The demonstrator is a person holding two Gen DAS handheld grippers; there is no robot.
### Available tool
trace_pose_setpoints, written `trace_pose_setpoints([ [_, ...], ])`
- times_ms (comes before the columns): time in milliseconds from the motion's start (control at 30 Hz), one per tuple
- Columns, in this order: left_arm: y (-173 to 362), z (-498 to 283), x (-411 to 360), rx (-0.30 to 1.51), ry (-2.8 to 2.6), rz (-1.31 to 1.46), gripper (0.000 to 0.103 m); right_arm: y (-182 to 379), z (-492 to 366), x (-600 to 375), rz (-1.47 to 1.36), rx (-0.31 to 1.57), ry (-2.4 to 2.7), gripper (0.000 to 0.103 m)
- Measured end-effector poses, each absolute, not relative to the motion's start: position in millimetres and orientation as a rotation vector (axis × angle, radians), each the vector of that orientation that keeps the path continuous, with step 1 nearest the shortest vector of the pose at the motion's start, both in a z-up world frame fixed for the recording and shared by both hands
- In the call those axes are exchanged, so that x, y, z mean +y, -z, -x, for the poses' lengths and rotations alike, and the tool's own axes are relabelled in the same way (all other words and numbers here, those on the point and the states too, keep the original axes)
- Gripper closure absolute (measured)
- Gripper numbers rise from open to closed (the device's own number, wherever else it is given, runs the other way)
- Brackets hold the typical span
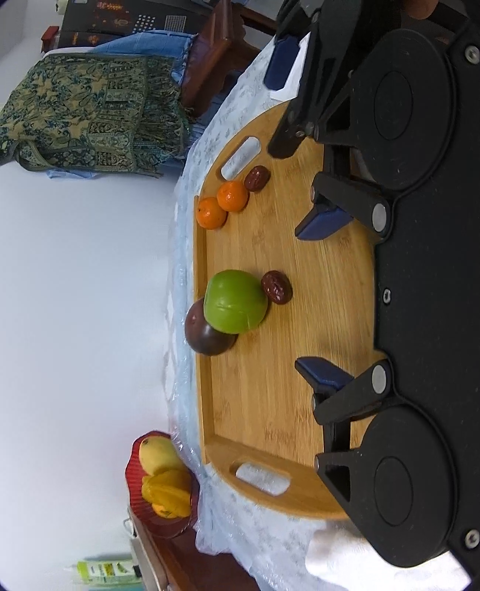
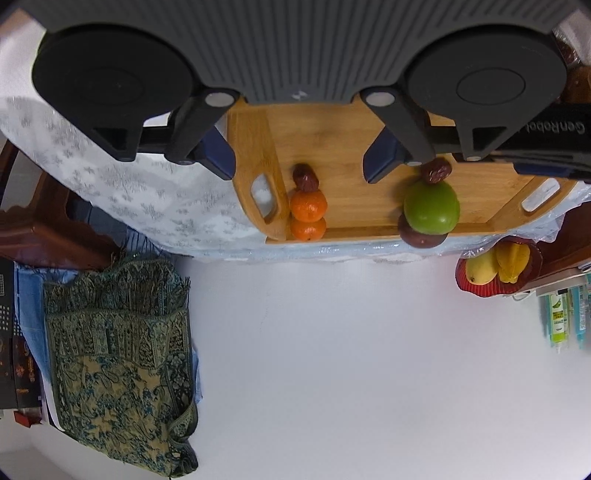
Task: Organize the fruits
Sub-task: 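Lower the dates onto the tray and open both grippers, then withdraw both grippers toward the large orange and stemmed mandarin beside the tray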
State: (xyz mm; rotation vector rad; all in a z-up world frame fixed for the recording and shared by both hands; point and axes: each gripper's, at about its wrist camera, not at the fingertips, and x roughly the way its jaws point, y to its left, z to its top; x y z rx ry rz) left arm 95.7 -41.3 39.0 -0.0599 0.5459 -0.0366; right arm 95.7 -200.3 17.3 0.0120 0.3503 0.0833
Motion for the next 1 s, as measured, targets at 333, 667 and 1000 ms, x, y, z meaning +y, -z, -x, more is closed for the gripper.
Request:
trace_pose_setpoints([
  [333, -32.0, -65.9, -38.0, 0.534, 0.03, 0.048, 0.026, -7.9, -68.2, -199.6, -0.015, 0.36, -0.074, 0.014],
  [667, -23.5, -40.1, -34.7, 0.521, 0.021, 0.036, 0.026, 1.6, -48.3, -192.6, 0.018, 0.372, -0.08, 0.011],
  [1000, -24.5, -17.6, -34.7, 0.445, -0.026, -0.008, 0.026, 10.2, -42.2, -183.5, 0.035, 0.401, -0.114, 0.008],
])
